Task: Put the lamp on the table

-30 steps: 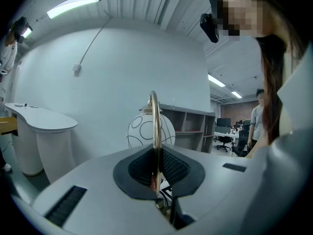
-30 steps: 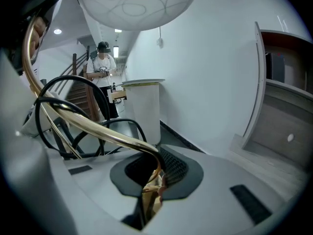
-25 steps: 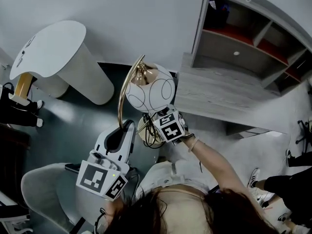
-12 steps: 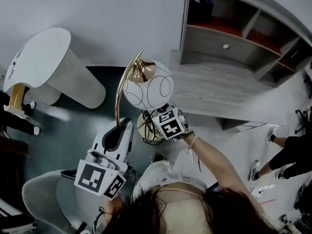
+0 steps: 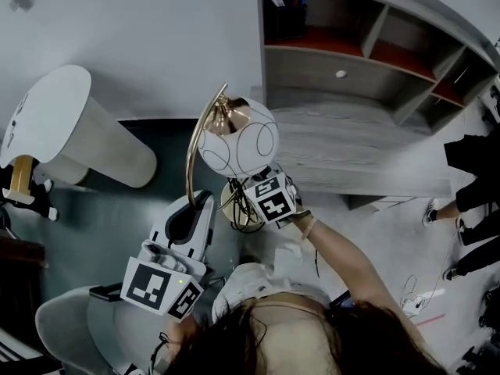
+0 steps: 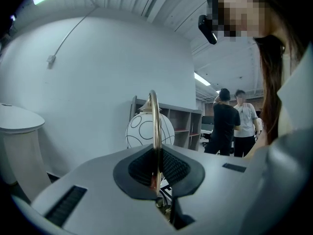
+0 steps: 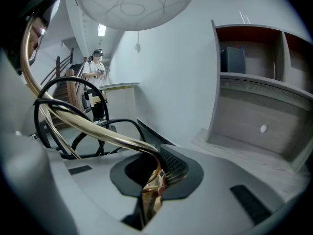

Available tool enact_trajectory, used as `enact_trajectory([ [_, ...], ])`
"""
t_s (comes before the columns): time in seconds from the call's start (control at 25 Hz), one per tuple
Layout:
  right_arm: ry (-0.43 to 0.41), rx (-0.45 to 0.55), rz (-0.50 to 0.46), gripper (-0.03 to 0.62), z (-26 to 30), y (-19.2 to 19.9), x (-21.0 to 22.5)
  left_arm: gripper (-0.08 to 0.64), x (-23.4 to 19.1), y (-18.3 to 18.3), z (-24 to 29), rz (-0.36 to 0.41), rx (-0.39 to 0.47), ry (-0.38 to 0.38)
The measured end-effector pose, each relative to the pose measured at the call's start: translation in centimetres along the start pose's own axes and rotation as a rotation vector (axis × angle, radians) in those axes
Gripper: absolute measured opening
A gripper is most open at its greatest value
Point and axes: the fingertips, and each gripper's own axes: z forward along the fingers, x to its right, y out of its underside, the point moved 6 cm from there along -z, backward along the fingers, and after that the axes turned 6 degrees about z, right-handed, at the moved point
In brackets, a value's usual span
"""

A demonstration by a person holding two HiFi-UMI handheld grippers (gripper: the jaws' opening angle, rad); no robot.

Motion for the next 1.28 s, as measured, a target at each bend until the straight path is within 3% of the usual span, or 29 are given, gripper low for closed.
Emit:
enact_trajectory([
  [0.36,0.034,0.002,0.033,0.04,-2.3,1.3,7.1,0.02,4.0,-0.5,6.2,0.008,-0.016,0.046],
  [0.64,0.069,-0.001,0.035,0.04,-3.2,1.6,7.9,0.02,4.4,-0.6,6.4,0.009,0.001,0.075],
  [1.28,0.087,-0.009,0.061,0.04,-5.4,3.6,15.7,0.018,9.3,-0.9,13.2,0.013,-0.016,0.102],
])
